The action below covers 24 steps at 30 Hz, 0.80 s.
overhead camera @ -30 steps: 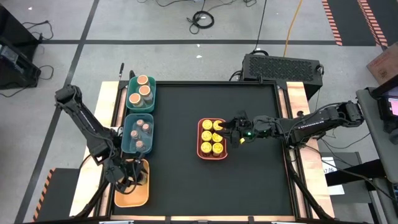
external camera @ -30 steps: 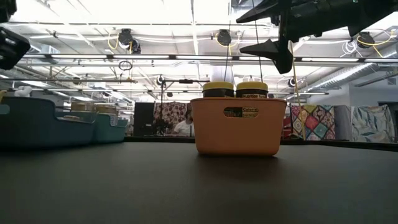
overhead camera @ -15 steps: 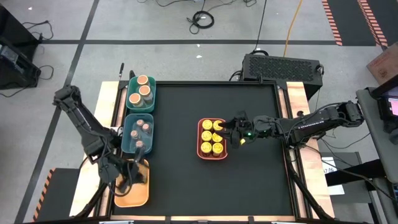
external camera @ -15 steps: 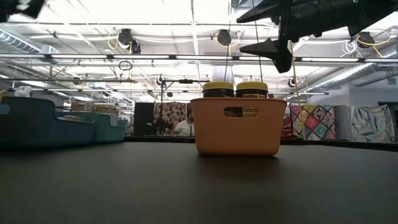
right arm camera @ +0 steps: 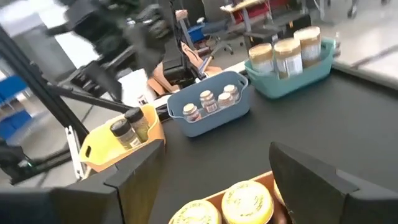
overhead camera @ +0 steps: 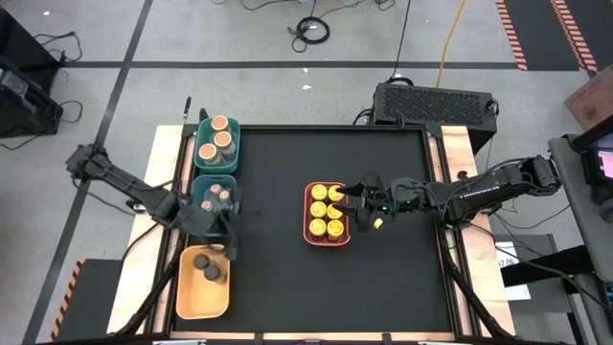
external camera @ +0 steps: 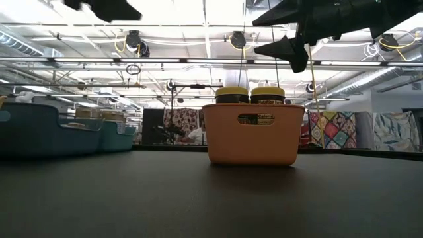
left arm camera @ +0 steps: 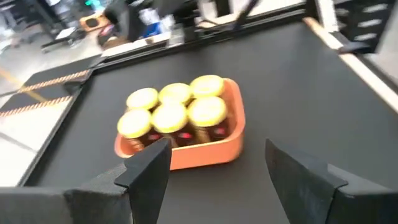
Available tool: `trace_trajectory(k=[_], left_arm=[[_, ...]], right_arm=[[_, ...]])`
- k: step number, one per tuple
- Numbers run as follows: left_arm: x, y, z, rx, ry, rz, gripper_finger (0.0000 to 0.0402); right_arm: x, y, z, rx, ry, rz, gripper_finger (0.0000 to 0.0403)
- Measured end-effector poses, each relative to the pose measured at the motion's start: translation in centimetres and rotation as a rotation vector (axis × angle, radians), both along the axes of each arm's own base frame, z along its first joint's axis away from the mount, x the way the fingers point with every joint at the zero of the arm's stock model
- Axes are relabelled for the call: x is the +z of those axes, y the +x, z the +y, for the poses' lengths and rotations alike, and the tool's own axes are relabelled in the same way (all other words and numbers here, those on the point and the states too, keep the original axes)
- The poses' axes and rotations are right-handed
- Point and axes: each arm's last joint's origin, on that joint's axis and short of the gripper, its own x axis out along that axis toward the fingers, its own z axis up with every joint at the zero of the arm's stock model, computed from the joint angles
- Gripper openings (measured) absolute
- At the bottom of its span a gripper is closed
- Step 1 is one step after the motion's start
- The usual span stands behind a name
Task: Sort spices by type
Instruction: Return to Home Position
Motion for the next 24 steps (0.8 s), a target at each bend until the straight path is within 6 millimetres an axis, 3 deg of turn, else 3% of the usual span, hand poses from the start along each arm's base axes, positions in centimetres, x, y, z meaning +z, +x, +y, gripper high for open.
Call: trace_trajectory(k=[6, 13, 18, 24], left_arm=[[1.2, 0.3, 4.5, 0.131, -0.025, -0.044, 0.0261], [3.4, -3.6, 8.5, 0.276, -0.056, -0.136, 0.0261], [3.7, -7.1, 9.4, 0.344, -0.082, -0.208, 0.0261], [1.3, -9.5, 9.5, 0.362, -0.144, -0.274, 0.0261]], right_arm=[[1.4, -1.4, -0.3, 0.018, -0.177, -0.003, 0.0283], [3.5, -5.0, -1.7, -0.025, -0.294, 0.017, 0.0259], [4.0, -7.0, -2.6, -0.062, -0.327, 0.056, 0.0219], [3.1, -7.5, -2.7, -0.041, -0.374, 0.165, 0.0150]])
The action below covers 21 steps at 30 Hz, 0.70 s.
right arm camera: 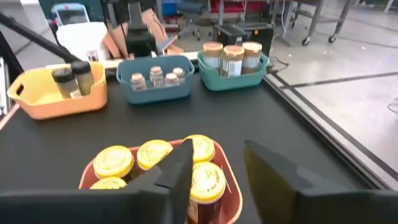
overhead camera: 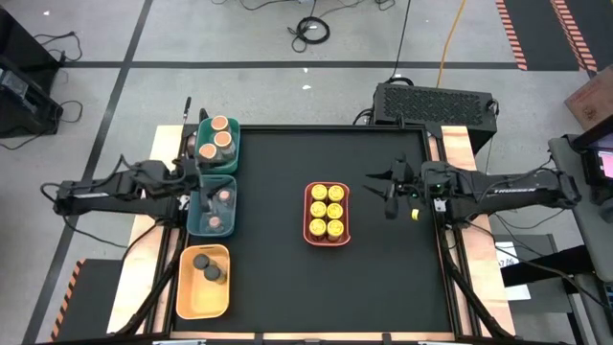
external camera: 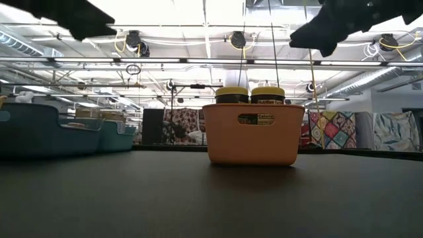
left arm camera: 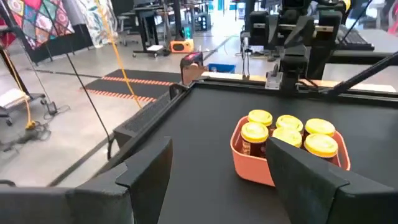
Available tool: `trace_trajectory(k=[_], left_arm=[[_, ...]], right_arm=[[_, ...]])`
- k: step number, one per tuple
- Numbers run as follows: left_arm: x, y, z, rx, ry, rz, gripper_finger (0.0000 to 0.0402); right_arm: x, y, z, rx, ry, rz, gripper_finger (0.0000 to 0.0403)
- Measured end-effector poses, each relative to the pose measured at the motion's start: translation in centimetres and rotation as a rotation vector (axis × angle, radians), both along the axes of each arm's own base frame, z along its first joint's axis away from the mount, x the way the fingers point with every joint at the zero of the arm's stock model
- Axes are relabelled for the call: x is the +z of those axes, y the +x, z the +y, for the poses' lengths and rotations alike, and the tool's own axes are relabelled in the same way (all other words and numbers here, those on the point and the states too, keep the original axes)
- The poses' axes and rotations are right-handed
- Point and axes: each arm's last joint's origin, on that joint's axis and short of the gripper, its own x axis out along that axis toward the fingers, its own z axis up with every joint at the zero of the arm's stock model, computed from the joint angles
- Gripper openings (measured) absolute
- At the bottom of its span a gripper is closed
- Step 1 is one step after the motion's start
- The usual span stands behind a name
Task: Sort spices by type
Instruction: Return to Home Position
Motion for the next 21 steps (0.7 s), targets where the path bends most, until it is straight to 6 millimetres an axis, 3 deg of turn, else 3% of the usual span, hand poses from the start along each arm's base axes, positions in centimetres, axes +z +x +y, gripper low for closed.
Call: trace_trajectory(k=[4, 8, 16, 21], left_arm=[[-1.7, -0.5, 0.0, 0.004, -0.066, -0.070, 0.0261], [-3.5, 0.2, -0.1, -0.046, -0.097, -0.170, 0.0261], [-6.8, 1.1, -0.3, -0.111, -0.091, -0.176, 0.0261], [-8.1, 1.3, -0.3, -0.110, -0.119, -0.152, 0.0261]], right_arm=[[-0.7, 0.1, 0.0, 0.002, 0.003, 0.047, 0.0079], [-2.8, 0.1, 0.1, 0.038, 0.025, 0.027, 0.0010], [-8.5, -1.3, -0.3, -0.005, 0.130, -0.082, 0.0002], [-10.4, -2.6, -0.3, 0.001, 0.198, -0.137, 0.0001]])
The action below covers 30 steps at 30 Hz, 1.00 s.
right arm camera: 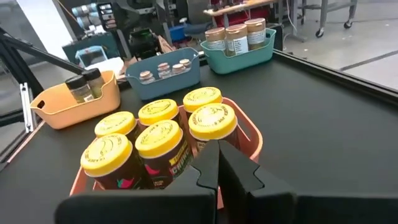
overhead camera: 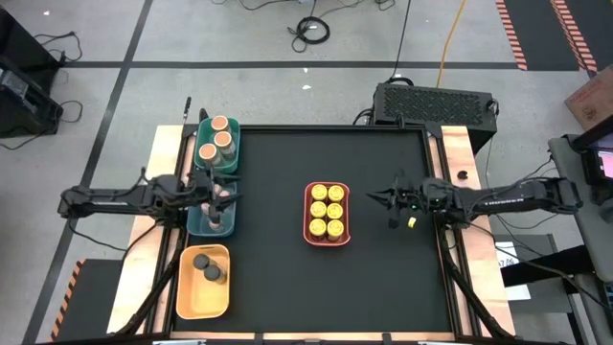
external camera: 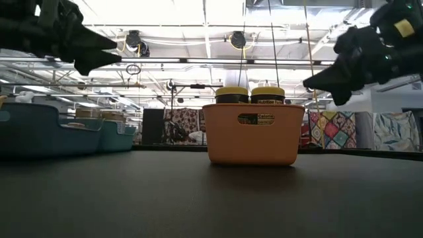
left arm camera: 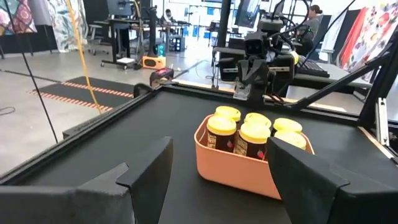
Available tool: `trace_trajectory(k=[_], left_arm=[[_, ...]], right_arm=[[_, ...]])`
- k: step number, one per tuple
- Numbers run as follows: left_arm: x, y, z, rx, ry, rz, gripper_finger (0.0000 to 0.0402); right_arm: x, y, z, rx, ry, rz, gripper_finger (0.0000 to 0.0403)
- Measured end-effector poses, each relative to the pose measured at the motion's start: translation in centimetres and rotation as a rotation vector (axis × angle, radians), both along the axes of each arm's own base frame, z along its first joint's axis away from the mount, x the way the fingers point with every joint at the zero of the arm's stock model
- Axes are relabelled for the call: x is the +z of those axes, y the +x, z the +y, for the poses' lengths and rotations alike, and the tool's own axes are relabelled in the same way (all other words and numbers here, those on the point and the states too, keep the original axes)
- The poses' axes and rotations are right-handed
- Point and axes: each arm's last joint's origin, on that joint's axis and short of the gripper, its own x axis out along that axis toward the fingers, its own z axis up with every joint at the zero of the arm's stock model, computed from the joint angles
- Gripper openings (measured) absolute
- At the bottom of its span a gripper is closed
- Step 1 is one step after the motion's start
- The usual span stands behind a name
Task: Sort spices by type
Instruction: Return to Home Position
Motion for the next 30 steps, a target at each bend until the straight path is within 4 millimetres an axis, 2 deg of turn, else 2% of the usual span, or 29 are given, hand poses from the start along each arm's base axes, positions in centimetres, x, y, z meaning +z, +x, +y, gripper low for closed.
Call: trace_trajectory(k=[6, 13, 21, 25, 30], left_arm=[[-1.2, 0.2, 0.0, -0.008, -0.001, -0.011, 0.0261], [-1.1, 0.2, -0.2, -0.086, -0.003, -0.022, 0.0261], [-0.9, 0.2, -0.2, -0.087, 0.036, -0.080, 0.0261], [-2.5, 0.3, -0.2, -0.086, 0.036, -0.120, 0.0261], [-2.8, 0.3, -0.2, -0.086, 0.007, -0.088, 0.0261]], right_arm=[[-1.4, -1.2, 0.1, -0.006, -0.003, -0.036, 0.0001], [-2.2, -1.9, 0.1, -0.006, -0.009, 0.067, 0.0001], [-2.0, -2.8, -0.4, -0.048, -0.049, 0.075, 0.0000], [-2.3, -3.1, -0.5, -0.046, -0.048, 0.113, 0.0000], [-2.7, -3.2, -0.5, -0.036, -0.040, 0.147, 0.0000]])
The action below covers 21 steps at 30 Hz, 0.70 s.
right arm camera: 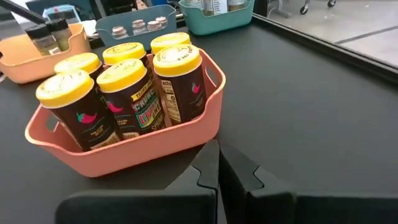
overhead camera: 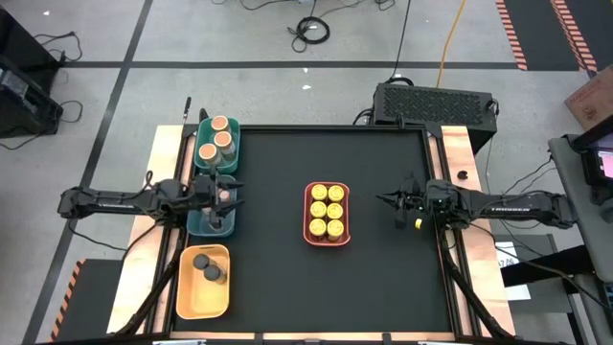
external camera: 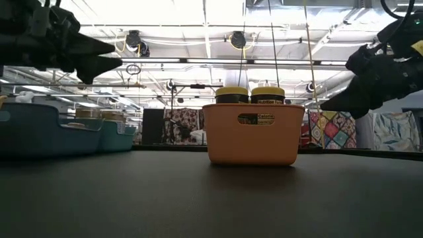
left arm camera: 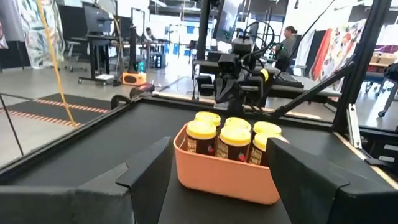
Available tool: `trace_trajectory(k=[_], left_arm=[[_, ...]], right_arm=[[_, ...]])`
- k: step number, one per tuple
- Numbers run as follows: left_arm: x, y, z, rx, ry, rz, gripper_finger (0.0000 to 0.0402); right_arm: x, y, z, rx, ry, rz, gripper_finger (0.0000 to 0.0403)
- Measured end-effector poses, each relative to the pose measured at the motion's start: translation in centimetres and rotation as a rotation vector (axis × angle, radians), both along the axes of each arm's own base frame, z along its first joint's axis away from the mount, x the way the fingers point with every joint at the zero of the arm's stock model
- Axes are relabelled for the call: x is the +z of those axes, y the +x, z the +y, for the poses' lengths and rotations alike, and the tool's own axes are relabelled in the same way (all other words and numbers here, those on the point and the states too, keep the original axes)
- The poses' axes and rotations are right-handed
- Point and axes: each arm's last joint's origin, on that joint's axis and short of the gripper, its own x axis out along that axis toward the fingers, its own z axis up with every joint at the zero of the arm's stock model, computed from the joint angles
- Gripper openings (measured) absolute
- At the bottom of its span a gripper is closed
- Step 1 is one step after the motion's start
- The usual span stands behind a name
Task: Sort spices by type
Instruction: Return to Home Position
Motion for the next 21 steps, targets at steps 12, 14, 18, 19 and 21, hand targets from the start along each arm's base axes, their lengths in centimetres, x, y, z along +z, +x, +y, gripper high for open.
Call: trace_trajectory(k=[12, 14, 18, 19, 21], left_arm=[[-1.6, -0.1, 0.2, 0.070, 0.021, 0.172, 0.0261], [-1.7, -0.1, 0.2, 0.070, 0.021, 0.183, 0.0261], [-1.7, -0.1, 0.2, 0.071, 0.021, 0.181, 0.0261], [-1.7, -0.1, 0.2, 0.071, 0.021, 0.181, 0.0261], [-1.7, -0.1, 0.2, 0.071, 0.021, 0.181, 0.0261]], right_arm=[[0.0, 0.0, 0.0, -0.015, 0.053, -0.010, 0.0000], [0.0, 0.0, 0.0, -0.015, 0.054, -0.010, 0.0000], [0.0, 0.0, 0.0, -0.016, 0.055, -0.010, 0.0000], [0.0, 0.0, 0.0, -0.016, 0.055, -0.010, 0.0000], [0.0, 0.0, 0.0, -0.016, 0.055, -0.010, 0.0000]])
